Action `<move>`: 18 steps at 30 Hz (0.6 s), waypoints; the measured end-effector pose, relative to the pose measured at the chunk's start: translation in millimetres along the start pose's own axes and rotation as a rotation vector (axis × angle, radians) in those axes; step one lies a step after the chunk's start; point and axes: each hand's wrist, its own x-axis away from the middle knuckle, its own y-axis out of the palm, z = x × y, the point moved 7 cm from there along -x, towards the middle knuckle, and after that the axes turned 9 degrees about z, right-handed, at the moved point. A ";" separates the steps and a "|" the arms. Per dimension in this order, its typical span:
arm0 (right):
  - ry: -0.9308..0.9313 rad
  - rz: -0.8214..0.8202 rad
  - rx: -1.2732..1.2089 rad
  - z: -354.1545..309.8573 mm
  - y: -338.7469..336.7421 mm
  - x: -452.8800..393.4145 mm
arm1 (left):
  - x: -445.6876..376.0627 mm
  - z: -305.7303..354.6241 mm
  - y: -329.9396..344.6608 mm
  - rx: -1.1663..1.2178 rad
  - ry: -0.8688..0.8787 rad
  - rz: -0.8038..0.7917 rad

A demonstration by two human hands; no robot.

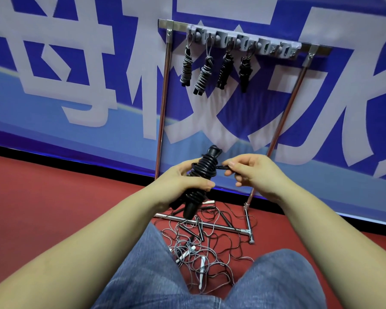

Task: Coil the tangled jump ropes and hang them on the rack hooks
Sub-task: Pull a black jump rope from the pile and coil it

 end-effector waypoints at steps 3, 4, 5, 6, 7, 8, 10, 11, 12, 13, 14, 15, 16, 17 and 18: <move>-0.079 0.089 0.069 -10.0 -2.9 1.4 | -0.7 -1.5 -2.7 0.028 -0.022 0.016; -0.104 0.120 0.091 -13.0 -3.9 2.6 | -0.6 -3.0 -3.2 0.045 -0.043 0.020; -0.132 0.148 0.122 -15.8 -4.5 4.4 | -1.2 -5.1 -3.9 0.059 -0.061 0.028; -0.162 0.170 0.164 -18.7 -4.4 6.7 | -2.2 -6.8 -5.0 0.060 -0.069 0.045; -0.194 0.186 0.213 -21.9 -3.0 9.7 | -4.6 -8.7 -7.6 0.044 -0.060 0.068; -0.227 0.198 0.256 -25.2 -1.2 13.1 | -6.5 -9.6 -9.8 0.010 -0.048 0.089; -0.287 0.213 0.310 -32.4 2.8 19.2 | -8.2 -10.9 -11.1 -0.040 -0.039 0.108; -0.309 0.213 0.335 -35.5 4.5 21.5 | -9.4 -12.2 -10.1 -0.023 -0.047 0.107; -0.328 0.208 0.367 -38.1 6.4 23.3 | -9.7 -13.2 -8.5 0.025 -0.070 0.109; -0.347 0.200 0.404 -39.8 8.2 24.7 | -9.6 -14.6 -7.5 0.088 -0.099 0.113; -0.361 0.191 0.438 -40.8 9.9 25.5 | -8.9 -14.8 -6.7 0.144 -0.119 0.112; -0.369 0.185 0.460 -41.1 11.2 26.0 | -8.8 -14.6 -6.6 0.170 -0.124 0.102; -0.372 0.180 0.464 -41.6 12.1 26.7 | -8.5 -14.7 -6.7 0.162 -0.132 0.086; -0.374 0.178 0.458 -42.3 13.0 27.4 | -7.7 -15.8 -6.8 0.127 -0.143 0.072; -0.372 0.176 0.442 -42.8 13.6 27.9 | -6.3 -16.9 -6.6 0.085 -0.154 0.064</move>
